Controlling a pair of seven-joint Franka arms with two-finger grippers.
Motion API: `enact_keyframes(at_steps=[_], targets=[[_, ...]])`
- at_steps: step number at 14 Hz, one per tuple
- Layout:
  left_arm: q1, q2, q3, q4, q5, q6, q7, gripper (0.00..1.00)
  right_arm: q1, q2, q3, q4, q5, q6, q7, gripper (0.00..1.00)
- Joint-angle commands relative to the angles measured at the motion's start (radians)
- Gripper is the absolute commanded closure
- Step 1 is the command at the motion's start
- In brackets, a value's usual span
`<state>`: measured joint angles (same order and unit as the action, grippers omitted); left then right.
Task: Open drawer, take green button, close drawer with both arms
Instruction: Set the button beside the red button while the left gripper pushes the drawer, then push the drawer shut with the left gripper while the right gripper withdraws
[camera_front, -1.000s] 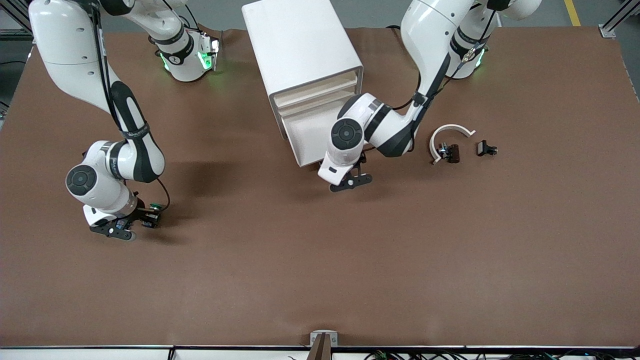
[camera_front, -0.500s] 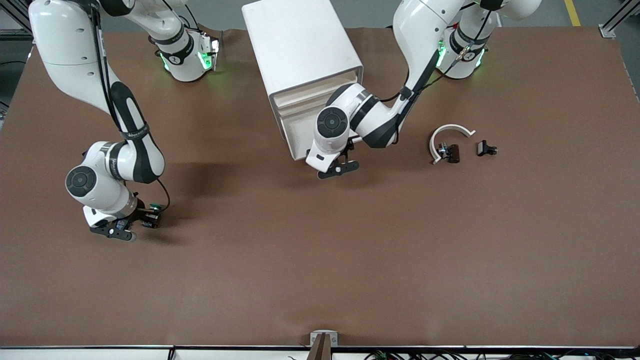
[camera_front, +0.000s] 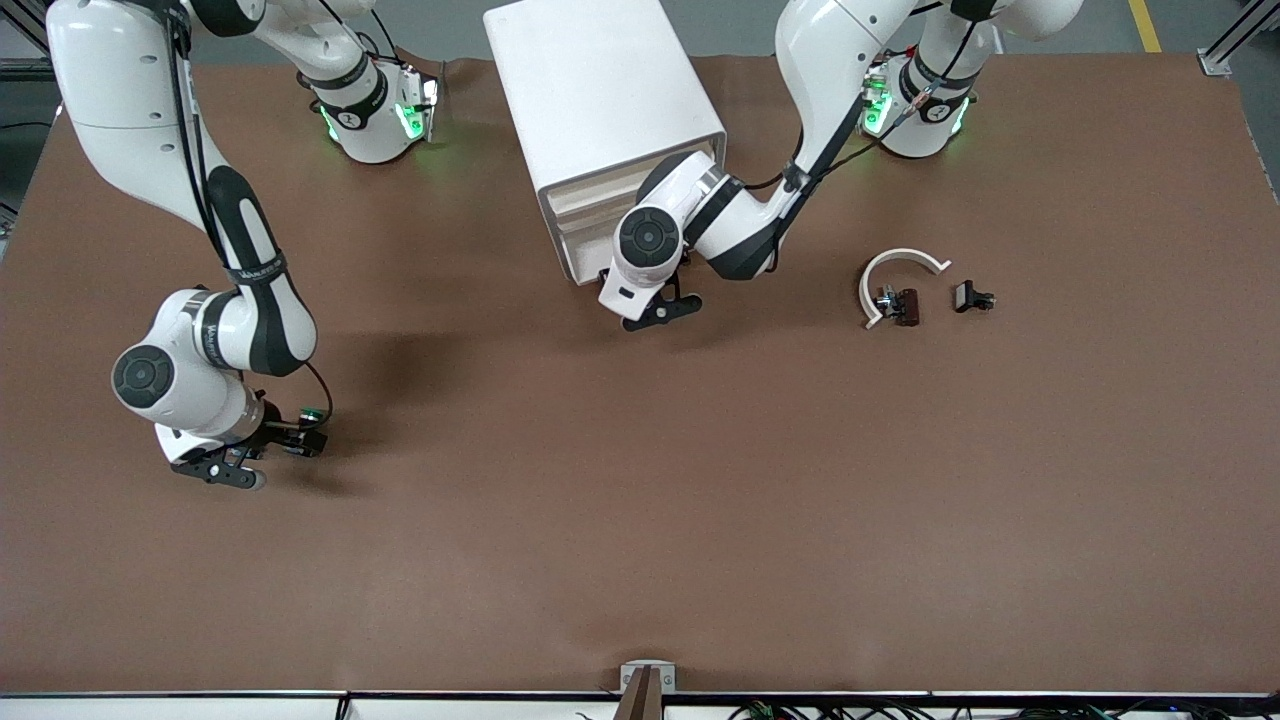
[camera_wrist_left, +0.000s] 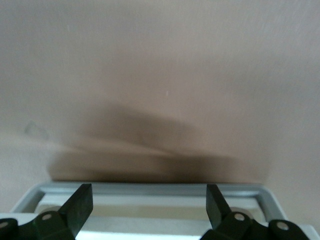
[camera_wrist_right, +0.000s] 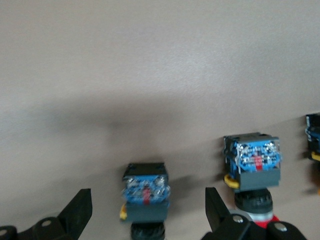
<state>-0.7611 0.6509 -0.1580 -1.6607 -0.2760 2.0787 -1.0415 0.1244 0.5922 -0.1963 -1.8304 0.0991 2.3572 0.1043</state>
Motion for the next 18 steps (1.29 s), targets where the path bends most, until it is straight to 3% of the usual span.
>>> enact_keyframes(at_steps=[1,5,10,13,15,18], targets=[[0.000,-0.013,-0.017,-0.010,-0.057,-0.028,-0.006,0.00,-0.022,-0.021,0.017,0.141,0.004,-0.218,-0.017,0.00],[0.003,0.007,-0.031,-0.010,-0.127,-0.032,-0.005,0.00,-0.022,-0.075,0.012,0.275,-0.012,-0.457,-0.025,0.00],[0.008,0.021,-0.031,-0.002,-0.163,-0.032,0.006,0.00,-0.043,-0.098,-0.002,0.546,-0.038,-0.850,-0.130,0.00],[0.008,0.026,-0.031,-0.002,-0.199,-0.034,0.026,0.00,-0.074,-0.193,-0.003,0.579,-0.045,-0.935,-0.176,0.00],[0.008,0.026,-0.031,-0.001,-0.206,-0.034,0.026,0.00,-0.074,-0.288,0.001,0.577,-0.108,-0.958,-0.207,0.00],[0.014,0.024,-0.028,-0.001,-0.206,-0.034,0.026,0.00,-0.100,-0.316,-0.003,0.570,-0.104,-1.010,-0.215,0.00]])
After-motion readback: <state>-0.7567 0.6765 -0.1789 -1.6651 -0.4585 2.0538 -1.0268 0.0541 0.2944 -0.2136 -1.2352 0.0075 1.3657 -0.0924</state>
